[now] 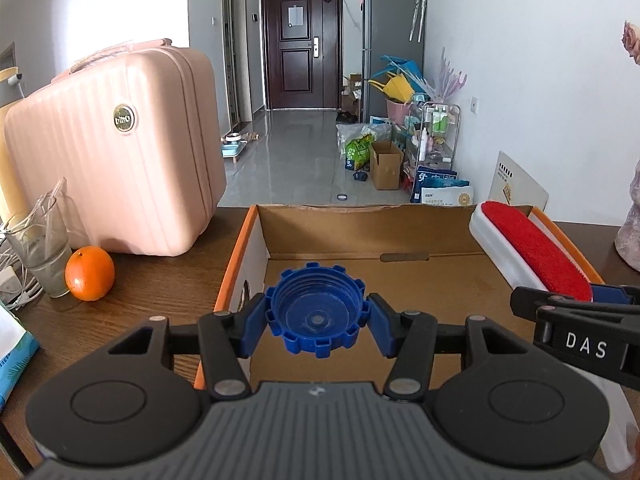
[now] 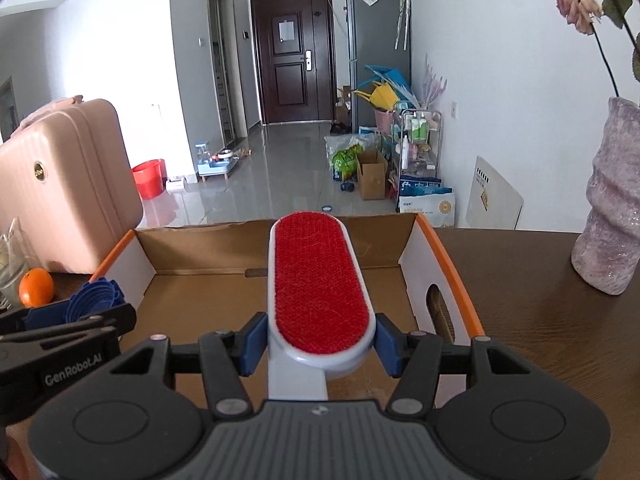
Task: Organize rigid objects
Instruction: 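Carry the blue cap and lint roller into the red cardboard box with both tools, then open both tools to release the cap and lint roller in the box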
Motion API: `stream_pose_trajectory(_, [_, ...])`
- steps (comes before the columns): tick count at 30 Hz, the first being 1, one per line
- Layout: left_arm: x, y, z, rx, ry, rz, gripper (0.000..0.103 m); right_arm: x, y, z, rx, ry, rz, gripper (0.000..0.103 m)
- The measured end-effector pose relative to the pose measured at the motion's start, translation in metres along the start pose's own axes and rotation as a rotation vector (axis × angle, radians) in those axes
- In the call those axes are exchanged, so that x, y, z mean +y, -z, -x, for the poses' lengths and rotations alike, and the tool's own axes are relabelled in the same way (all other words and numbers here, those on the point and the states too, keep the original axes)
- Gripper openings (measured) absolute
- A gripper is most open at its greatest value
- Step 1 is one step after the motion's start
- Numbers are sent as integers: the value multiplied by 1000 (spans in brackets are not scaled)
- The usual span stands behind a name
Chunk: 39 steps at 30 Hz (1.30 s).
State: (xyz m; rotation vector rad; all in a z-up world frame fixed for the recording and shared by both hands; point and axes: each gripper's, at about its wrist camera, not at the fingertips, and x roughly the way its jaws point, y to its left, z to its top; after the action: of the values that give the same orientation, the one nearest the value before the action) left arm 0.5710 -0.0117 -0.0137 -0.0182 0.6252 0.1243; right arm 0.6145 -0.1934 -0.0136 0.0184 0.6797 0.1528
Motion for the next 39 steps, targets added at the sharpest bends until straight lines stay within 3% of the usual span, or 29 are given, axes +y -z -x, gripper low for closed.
stream_pose_trajectory(2, [1,0,1,1,2,6,58,-3,-1,1,6,-9,-15,57])
stream_pose_trajectory(3, [3,0,1,0,8,9,61,-4,-2,3,-6,-9,-18,65])
stream_pose_trajectory(4, [4,-1,2,-2,10,15,73,-4,-2,8,-21,-3,-15,79])
stream_pose_trajectory(5, [6,-2,4,-7,4,21,83,-4,-3,13,-41,6,-11,85])
stream_pose_trajectory(6, [7,-2,6,-16,-2,24,84,-5,-3,18,-62,14,-10,89])
stream_pose_trajectory(11, [9,-4,13,-35,-21,32,98,-7,-6,27,-83,18,-8,89])
stream_pose_trajectory(18, [9,-4,13,-34,-36,25,100,-6,-5,27,-80,18,-7,90])
stream_pose_trajectory(30, [17,-3,20,-41,-50,46,103,-3,-1,36,-114,28,-6,103])
stream_pose_trajectory(39, [27,1,44,-77,-45,54,103,-1,9,60,-144,39,16,103])
